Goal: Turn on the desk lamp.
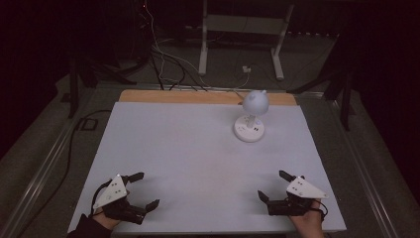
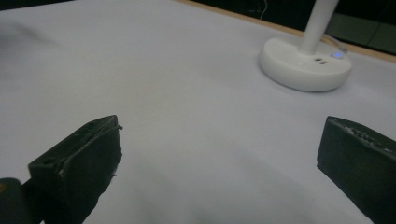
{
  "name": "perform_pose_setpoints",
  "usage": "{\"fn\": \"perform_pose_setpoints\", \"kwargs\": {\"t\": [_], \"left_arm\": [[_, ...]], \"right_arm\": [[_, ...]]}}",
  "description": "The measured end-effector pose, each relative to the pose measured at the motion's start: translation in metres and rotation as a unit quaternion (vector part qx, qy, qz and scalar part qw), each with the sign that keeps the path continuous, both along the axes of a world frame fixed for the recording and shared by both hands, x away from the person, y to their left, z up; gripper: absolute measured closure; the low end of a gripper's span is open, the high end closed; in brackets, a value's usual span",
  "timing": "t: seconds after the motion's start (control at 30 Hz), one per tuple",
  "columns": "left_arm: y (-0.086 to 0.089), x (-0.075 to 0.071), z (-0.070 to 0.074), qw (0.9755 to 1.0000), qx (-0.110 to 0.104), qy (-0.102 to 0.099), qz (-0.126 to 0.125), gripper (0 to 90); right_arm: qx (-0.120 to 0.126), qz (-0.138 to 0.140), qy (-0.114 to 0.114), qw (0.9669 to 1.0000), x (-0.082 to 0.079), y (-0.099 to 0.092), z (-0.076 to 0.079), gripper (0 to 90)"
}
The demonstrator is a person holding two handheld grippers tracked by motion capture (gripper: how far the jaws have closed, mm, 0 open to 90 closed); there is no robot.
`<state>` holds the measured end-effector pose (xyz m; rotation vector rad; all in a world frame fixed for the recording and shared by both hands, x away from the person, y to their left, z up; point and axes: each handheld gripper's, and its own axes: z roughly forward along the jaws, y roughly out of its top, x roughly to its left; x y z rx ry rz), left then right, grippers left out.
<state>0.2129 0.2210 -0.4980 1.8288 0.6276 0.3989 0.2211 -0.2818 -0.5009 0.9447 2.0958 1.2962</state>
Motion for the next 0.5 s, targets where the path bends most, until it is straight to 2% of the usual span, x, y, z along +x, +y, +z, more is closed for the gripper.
{"fn": "perform_pose_setpoints", "kwargs": {"t": [0.23,0.33,0.5], "left_arm": [[0.0014,0.0013,-0.0003,1.0,-0.002,0.002,0.007,0.4],[0.0008,0.0009,-0.0001,0.9999,0.003,0.008,0.007,0.4],[0.0014,-0.0004,0.001,1.0,0.0,0.005,0.007,0.4]], "right_arm": [[-0.011,0.001,0.003,0.9999,-0.0004,0.002,0.0014,0.0],[-0.01,0.0,0.008,0.9999,-0.0006,0.0031,0.0018,0.0],[-0.017,-0.002,0.015,0.9997,-0.0002,0.0044,0.0013,0.0]]}}
